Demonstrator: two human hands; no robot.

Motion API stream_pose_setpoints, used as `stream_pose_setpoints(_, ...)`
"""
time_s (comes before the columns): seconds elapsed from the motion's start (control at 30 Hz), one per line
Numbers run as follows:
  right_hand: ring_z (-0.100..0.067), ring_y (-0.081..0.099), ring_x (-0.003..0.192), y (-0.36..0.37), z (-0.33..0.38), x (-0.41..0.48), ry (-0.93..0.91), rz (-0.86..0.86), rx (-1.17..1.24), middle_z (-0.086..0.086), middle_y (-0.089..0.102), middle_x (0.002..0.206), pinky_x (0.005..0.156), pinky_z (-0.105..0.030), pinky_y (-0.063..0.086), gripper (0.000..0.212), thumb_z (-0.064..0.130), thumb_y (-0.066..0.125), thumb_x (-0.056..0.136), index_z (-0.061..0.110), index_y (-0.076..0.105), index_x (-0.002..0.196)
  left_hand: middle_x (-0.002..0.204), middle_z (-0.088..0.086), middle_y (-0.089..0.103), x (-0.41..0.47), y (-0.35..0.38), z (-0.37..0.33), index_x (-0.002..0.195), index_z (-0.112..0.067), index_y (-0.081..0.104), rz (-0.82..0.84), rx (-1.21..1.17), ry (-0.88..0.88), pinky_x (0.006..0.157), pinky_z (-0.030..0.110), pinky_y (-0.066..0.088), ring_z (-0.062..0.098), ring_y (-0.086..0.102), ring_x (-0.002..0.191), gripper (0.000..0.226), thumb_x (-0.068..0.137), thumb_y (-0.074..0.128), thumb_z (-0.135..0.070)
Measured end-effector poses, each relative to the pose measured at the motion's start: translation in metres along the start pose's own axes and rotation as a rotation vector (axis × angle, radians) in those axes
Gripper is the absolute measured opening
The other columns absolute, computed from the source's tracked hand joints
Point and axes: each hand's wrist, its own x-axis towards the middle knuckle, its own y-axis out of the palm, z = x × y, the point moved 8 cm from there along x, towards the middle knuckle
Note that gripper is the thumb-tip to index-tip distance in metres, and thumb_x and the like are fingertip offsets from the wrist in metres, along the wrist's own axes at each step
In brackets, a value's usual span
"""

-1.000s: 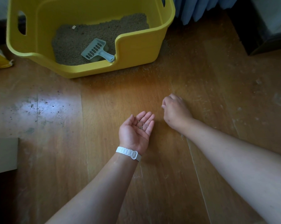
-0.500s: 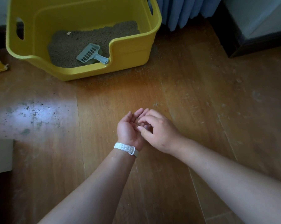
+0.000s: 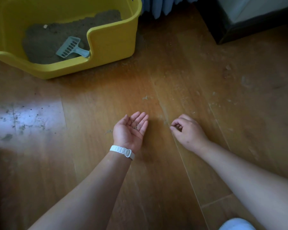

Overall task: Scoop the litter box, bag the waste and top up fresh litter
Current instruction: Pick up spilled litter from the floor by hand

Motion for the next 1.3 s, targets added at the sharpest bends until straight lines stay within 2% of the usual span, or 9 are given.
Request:
stream_pose_setpoints(0.1,-0.012,0.053,0.080,0.008,0.006,0.003,-0.022,0.022,0.024,0.004,0.055,0.088,0.076,-0.024,0.045,0.010,0.021,0.070,0.087,0.010,0.069,0.087,0.102,0.021,0.073,0.001,-0.003,0.001,0.108,0.003,0.063,-0.013,-0.001,0.005,0.087,0.035,0.055,0.030,0.072,0.095,0.040,0.103,0.034,-0.024)
stream_pose_setpoints(0.37,-0.013,0.049,0.082,0.013,0.019,0.005,-0.109,0.034,-0.031,0.002,0.055,0.088,0.075,-0.026,0.041,0.011,0.013,0.062,0.092,0.005,0.068,0.086,0.101,0.020,0.073,0.001,-0.002,-0.003,0.107,0.003,0.063,-0.004,0.006,0.016,0.088,0.036,0.055,0.030,0.073,0.093,0.040,0.103,0.035,-0.025)
stream_pose_setpoints(0.6,-0.023,0.051,0.095,0.022,0.023,0.007,-0.105,0.111,-0.154,-0.006,0.056,0.097,0.083,-0.029,0.039,0.014,0.014,0.053,0.096,0.008,0.063,0.089,0.102,0.021,0.073,-0.001,-0.001,0.002,0.108,0.004,0.063,-0.009,0.032,0.018,0.089,0.037,0.055,0.031,0.072,0.094,0.040,0.103,0.035,-0.025)
stream_pose_setpoints(0.7,-0.018,0.051,0.091,0.018,0.028,0.007,-0.066,0.111,-0.113,0.000,0.054,0.096,0.082,-0.029,0.042,0.014,0.018,0.053,0.095,0.011,0.063,0.090,0.103,0.022,0.073,-0.004,-0.003,0.005,0.107,0.004,0.063,-0.015,0.051,0.015,0.091,0.037,0.054,0.031,0.071,0.098,0.040,0.103,0.035,-0.024)
stream_pose_setpoints(0.8,-0.014,0.050,0.084,0.008,0.052,0.004,-0.095,0.056,-0.008,0.005,0.051,0.089,0.076,-0.029,0.044,0.010,0.017,0.058,0.092,0.014,0.062,0.084,0.106,0.022,0.072,-0.007,-0.003,0.008,0.107,0.004,0.063,-0.014,0.060,0.006,0.090,0.037,0.054,0.032,0.070,0.099,0.040,0.103,0.035,-0.025)
stream_pose_setpoints(0.97,-0.009,0.052,0.071,-0.012,0.112,0.003,-0.223,-0.031,0.194,0.006,0.054,0.084,0.066,-0.020,0.042,0.009,0.011,0.064,0.084,0.014,0.062,0.076,0.088,0.019,0.071,-0.016,0.020,0.008,0.096,0.002,0.065,0.043,0.011,0.002,0.079,0.040,0.056,0.030,0.070,0.080,0.043,0.102,0.036,-0.028)
stream_pose_setpoints(1.03,-0.012,0.055,0.071,-0.016,0.128,0.003,-0.281,-0.033,0.219,0.003,0.058,0.086,0.067,-0.023,0.046,0.007,0.010,0.064,0.083,0.012,0.063,0.076,0.090,0.018,0.069,-0.022,0.032,0.004,0.095,0.000,0.067,0.057,0.006,0.002,0.082,0.041,0.054,0.030,0.068,0.078,0.043,0.102,0.037,-0.030)
stream_pose_setpoints(1.17,-0.010,0.055,0.072,-0.054,0.128,0.006,-0.224,-0.173,0.265,0.007,0.056,0.084,0.066,-0.023,0.047,0.006,0.011,0.062,0.083,0.011,0.065,0.077,0.098,0.022,0.072,-0.039,0.051,-0.012,0.099,0.003,0.065,0.085,-0.039,0.019,0.072,0.040,0.060,0.032,0.072,0.082,0.042,0.102,0.035,-0.026)
stream_pose_setpoints(1.3,-0.008,0.058,0.079,-0.102,0.121,0.014,-0.097,-0.286,0.358,0.004,0.060,0.092,0.070,-0.012,0.044,0.008,0.010,0.060,0.090,0.014,0.067,0.092,0.106,0.022,0.071,-0.062,0.075,-0.027,0.106,0.003,0.063,0.094,-0.048,0.039,0.090,0.037,0.055,0.032,0.072,0.093,0.041,0.103,0.035,-0.026)
